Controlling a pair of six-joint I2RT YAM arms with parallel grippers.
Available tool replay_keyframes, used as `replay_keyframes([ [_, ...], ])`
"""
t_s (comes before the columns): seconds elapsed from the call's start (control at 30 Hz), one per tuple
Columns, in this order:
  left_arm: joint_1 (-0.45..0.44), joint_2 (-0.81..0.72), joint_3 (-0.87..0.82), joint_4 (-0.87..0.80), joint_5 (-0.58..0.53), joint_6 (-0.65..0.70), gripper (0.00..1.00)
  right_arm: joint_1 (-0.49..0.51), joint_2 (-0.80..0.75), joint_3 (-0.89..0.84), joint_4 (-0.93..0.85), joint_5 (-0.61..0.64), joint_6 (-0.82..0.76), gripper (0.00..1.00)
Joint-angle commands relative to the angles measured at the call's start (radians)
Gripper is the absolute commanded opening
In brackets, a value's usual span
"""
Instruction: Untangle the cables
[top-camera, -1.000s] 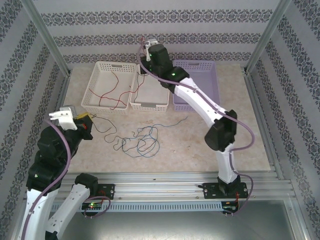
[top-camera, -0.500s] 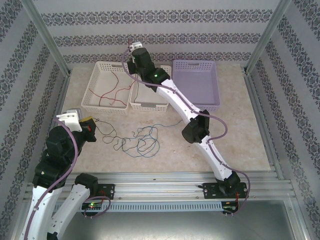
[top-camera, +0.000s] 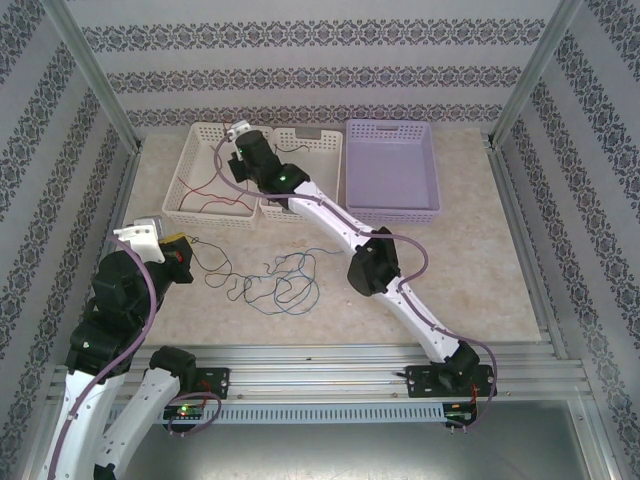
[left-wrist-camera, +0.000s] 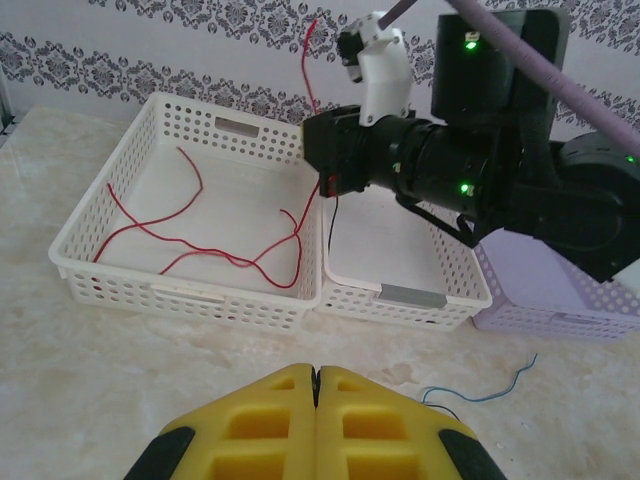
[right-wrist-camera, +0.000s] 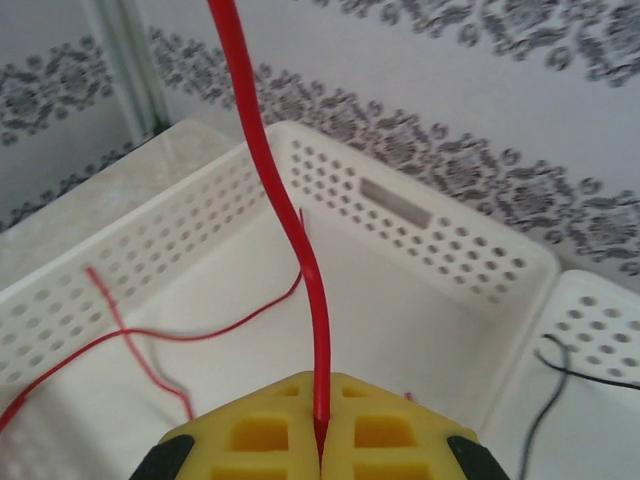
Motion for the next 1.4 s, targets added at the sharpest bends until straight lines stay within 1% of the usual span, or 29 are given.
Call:
replay_keyframes([
  [0.0, -0.005, 0.004, -0.011, 0.038, -0.007, 0.027, 0.0, 0.004, 0.032, 0.025, 0.023, -0.036, -0.012, 0.0],
  [0.33, -0.005, 0.01, -0.014, 0.038, -0.001, 0.029, 0.0, -0.001, 0.08, 0.025, -0.074, -0.075, 0.004, 0.0],
  [0.47, -0.003, 0.011, -0.014, 0.039, -0.003, 0.03, 0.0, -0.016, 0.086, 0.025, -0.121, -0.136, 0.047, 0.0],
  [0.67, -0.003, 0.012, -0.014, 0.039, -0.006, 0.029, 0.0, -0.02, 0.097, 0.025, -0.168, -0.187, 0.046, 0.01],
  [0.9, -0.003, 0.015, -0.014, 0.037, -0.007, 0.03, 0.0, -0.012, 0.092, 0.023, -0.193, -0.189, 0.031, 0.14],
  [0.97, -0.003, 0.016, -0.014, 0.038, -0.007, 0.031, 0.0, -0.01, 0.085, 0.023, -0.193, -0.186, 0.023, 0.18],
  [1.03, -0.003, 0.018, -0.014, 0.036, -0.007, 0.03, 0.0, -0.008, 0.075, 0.022, -0.193, -0.173, 0.019, 0.26],
  [1.37, -0.003, 0.019, -0.014, 0.035, -0.007, 0.03, 0.0, 0.002, -0.002, 0.0, -0.171, -0.155, -0.012, 0.47],
])
